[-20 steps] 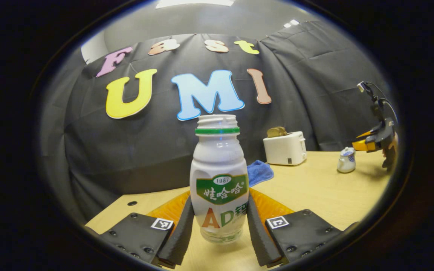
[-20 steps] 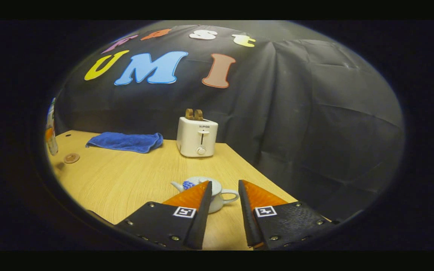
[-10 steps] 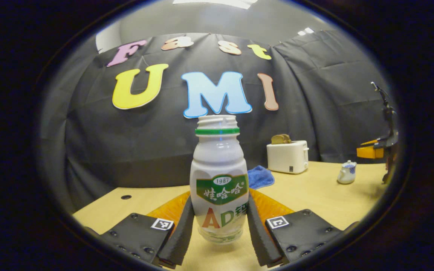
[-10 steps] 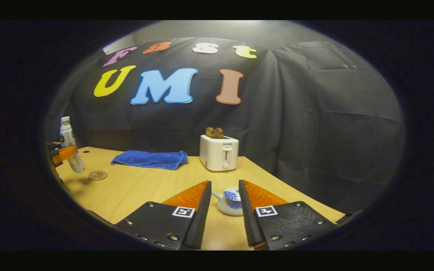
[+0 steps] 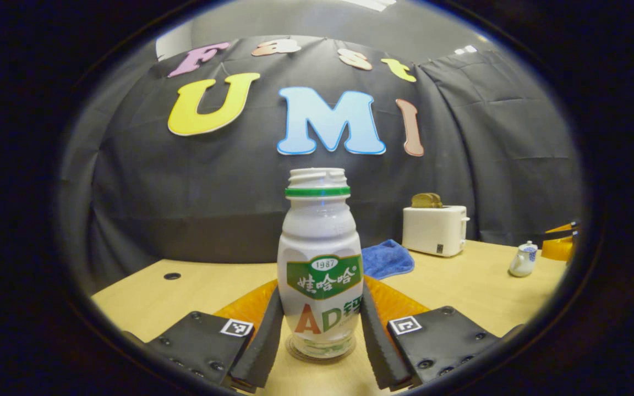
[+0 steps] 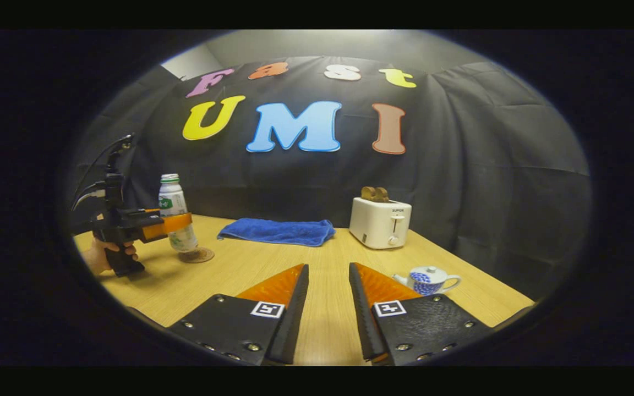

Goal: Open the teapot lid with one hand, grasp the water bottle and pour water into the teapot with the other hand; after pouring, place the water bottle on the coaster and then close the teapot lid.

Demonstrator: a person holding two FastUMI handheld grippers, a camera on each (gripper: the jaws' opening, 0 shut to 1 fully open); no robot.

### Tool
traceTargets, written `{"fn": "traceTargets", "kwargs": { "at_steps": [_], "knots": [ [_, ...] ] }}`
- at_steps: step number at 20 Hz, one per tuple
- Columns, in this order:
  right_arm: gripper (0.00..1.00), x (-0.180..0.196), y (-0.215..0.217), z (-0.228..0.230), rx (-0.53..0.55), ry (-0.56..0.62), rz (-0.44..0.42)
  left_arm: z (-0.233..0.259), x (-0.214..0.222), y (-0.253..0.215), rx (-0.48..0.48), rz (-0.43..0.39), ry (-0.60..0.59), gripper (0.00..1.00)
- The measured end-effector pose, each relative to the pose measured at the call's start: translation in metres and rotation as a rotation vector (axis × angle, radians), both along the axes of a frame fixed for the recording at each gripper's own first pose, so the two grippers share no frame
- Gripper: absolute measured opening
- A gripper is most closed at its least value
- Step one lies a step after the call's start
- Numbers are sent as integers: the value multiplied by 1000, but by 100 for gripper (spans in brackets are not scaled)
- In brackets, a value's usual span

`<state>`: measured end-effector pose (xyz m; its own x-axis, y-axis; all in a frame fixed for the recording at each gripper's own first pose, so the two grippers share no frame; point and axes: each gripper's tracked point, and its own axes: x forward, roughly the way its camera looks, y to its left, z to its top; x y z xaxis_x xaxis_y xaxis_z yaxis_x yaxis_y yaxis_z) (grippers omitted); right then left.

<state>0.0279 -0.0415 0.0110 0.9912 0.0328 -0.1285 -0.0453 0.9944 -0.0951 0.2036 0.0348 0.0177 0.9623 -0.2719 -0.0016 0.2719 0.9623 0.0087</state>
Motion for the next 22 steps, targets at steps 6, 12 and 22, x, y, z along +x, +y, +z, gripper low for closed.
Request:
{"fn": "traceTargets", "kwargs": {
  "at_steps": [6,12,22],
  "knots": [
    [45,1,-7,-4,21,7,-8,-26,13,-6,47,8,64,80],
    [45,1,-6,-6,19,12,-3,-25,23,-6,52,18,50,75],
    [45,-5,-7,-12,25,29,8,-26,14,-2,91,86,45,89]
  ]
}}
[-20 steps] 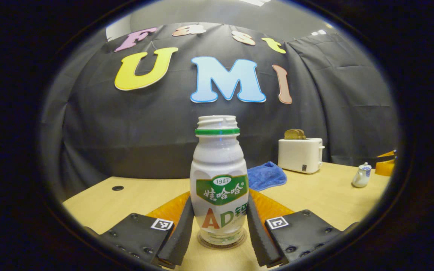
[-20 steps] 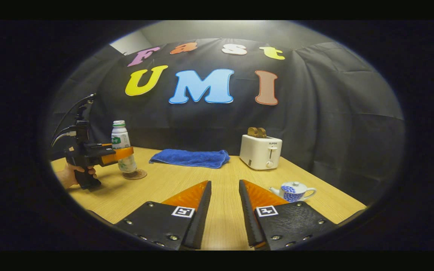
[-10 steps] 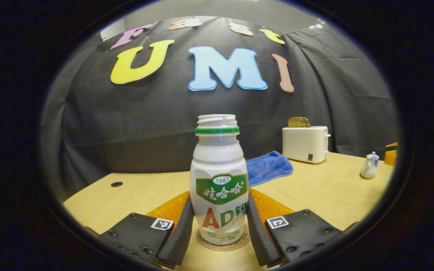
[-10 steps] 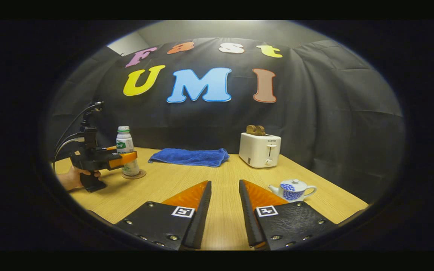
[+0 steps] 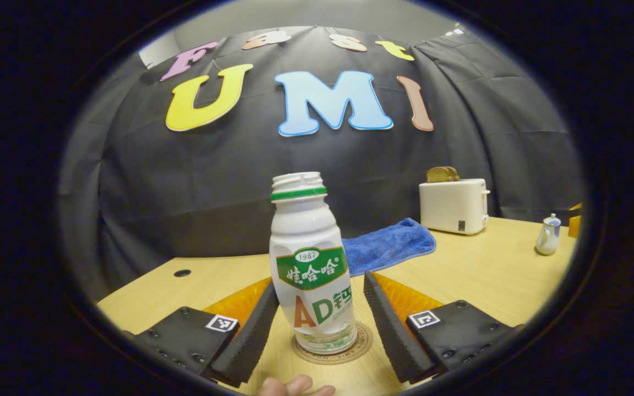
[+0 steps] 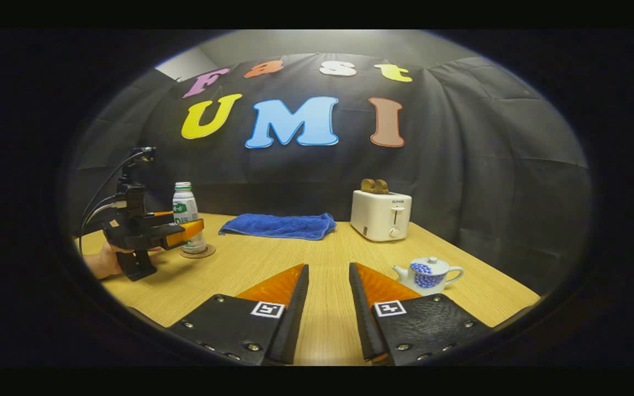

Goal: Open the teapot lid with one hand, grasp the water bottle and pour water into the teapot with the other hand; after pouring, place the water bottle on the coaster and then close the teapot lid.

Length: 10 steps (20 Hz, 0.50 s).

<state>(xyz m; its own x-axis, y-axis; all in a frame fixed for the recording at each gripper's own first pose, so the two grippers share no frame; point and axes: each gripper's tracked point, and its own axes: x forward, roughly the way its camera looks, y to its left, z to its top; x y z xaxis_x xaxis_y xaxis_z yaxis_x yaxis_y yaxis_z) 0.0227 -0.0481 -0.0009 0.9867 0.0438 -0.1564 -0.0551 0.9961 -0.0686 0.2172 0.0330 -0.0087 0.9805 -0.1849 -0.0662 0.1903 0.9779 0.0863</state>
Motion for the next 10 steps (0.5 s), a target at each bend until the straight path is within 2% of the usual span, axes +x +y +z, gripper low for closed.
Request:
{"fn": "traceTargets", "kwargs": {
  "at_steps": [1,3,4,5,8,10],
  "knots": [
    [45,-1,1,0,1,0,4,-2,-4,0,-6,-1,13,100],
    [45,-4,6,1,-2,0,19,2,-11,3,4,9,-4,100],
    [45,-7,11,3,-3,-3,29,3,-21,6,0,12,3,89],
    [45,-8,13,2,0,-4,36,0,-29,7,0,19,12,100],
    [45,-14,31,4,13,-21,82,-4,-70,17,-21,53,21,100],
    [45,-15,49,4,16,-42,110,10,-109,7,-56,49,-11,100]
  ]
}}
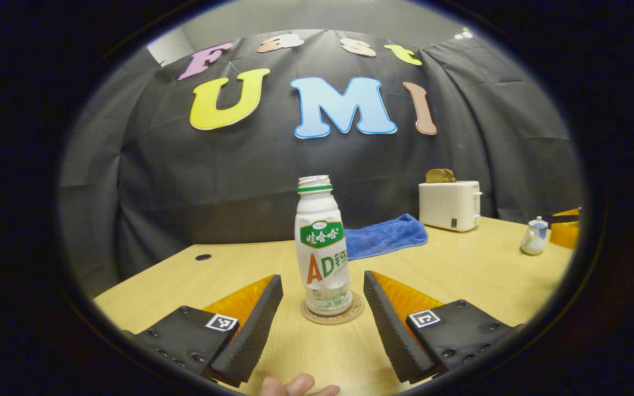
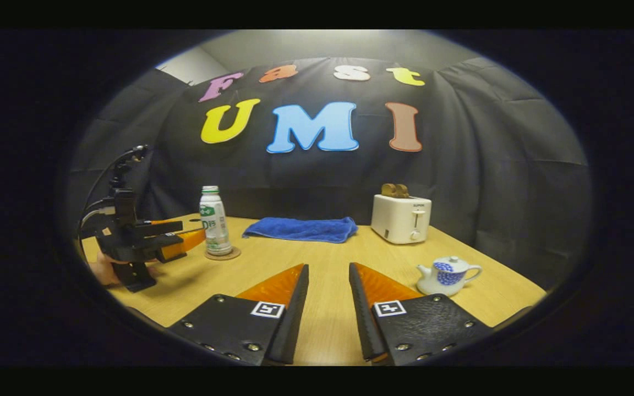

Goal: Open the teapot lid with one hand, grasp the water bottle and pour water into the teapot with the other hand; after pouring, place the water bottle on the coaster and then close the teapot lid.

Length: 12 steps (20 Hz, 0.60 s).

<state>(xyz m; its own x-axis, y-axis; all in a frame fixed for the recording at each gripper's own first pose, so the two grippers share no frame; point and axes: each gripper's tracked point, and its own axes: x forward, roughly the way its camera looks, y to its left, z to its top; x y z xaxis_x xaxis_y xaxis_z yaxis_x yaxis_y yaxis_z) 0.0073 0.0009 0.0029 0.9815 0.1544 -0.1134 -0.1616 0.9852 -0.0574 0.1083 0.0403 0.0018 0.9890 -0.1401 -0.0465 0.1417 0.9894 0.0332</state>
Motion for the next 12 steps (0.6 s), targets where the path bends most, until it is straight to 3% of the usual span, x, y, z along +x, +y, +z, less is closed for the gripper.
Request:
{"fn": "traceTargets", "kwargs": {
  "at_steps": [4,5,6,12],
  "knots": [
    [45,3,40,-1,11,-28,40,27,-65,-40,-40,5,-81,100],
    [45,2,49,-1,11,-38,49,29,-75,-49,-41,6,-86,89],
    [45,0,56,3,9,-53,50,31,-82,-54,-52,5,-88,100],
    [46,-8,62,5,24,-90,24,7,-86,-56,-132,32,-24,100]
  ]
}}
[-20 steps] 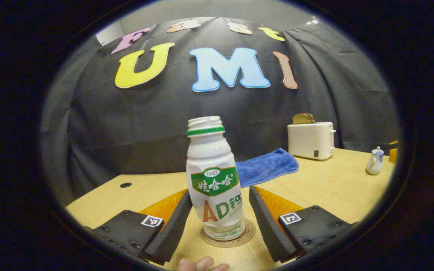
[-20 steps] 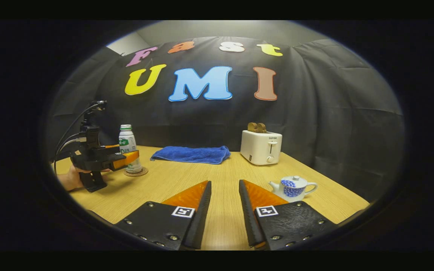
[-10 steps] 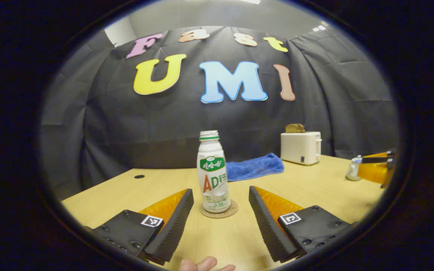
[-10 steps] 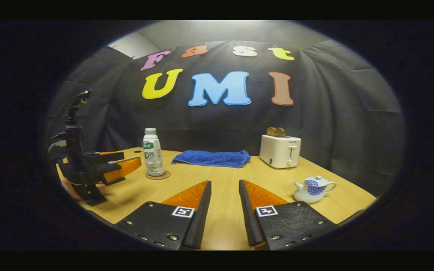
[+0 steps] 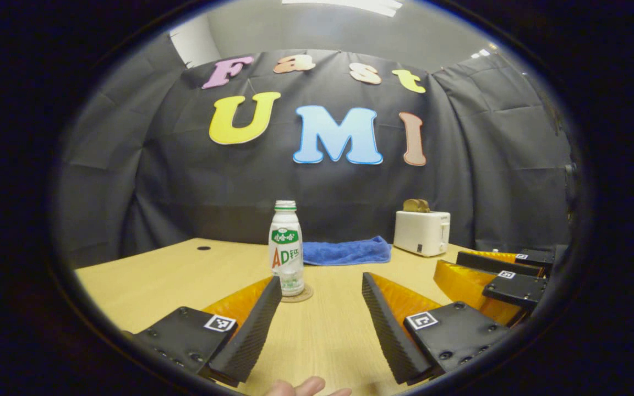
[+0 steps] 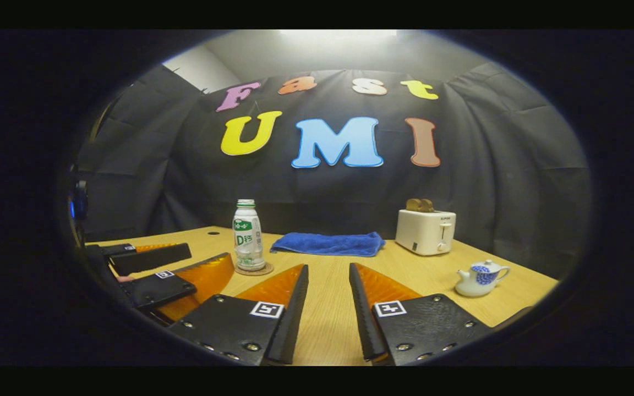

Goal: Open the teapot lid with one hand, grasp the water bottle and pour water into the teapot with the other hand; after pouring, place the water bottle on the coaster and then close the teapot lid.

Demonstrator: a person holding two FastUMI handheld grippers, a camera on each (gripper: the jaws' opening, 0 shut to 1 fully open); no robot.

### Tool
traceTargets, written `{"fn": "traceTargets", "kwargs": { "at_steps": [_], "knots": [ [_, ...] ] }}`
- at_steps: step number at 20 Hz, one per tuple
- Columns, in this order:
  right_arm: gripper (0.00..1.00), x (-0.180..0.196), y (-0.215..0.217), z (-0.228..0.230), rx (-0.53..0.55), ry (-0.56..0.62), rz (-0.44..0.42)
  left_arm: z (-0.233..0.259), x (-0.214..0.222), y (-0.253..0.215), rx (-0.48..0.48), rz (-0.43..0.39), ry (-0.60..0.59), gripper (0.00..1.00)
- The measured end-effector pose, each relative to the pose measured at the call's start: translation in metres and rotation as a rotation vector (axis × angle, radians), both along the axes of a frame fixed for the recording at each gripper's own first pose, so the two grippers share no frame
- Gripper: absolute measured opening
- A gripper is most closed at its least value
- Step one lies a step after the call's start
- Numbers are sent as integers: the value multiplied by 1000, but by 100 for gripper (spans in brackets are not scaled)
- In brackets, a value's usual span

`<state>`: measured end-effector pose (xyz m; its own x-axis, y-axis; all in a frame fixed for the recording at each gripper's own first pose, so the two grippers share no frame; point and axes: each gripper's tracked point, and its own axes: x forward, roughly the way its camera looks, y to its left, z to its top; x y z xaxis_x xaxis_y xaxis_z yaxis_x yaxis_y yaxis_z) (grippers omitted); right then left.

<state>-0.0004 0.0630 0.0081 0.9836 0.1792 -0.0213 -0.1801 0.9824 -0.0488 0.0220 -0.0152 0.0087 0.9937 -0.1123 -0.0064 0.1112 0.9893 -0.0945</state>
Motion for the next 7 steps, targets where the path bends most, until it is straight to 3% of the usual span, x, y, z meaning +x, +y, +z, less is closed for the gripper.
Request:
{"fn": "traceTargets", "kwargs": {
  "at_steps": [4,6,7],
  "knots": [
    [46,4,-7,-20,50,24,-38,2,0,7,26,34,-25,100],
    [46,0,-20,-19,26,24,-87,-7,7,3,96,44,-8,99],
    [78,4,-22,-19,26,20,-121,-5,3,6,83,53,-8,100]
  ]
}}
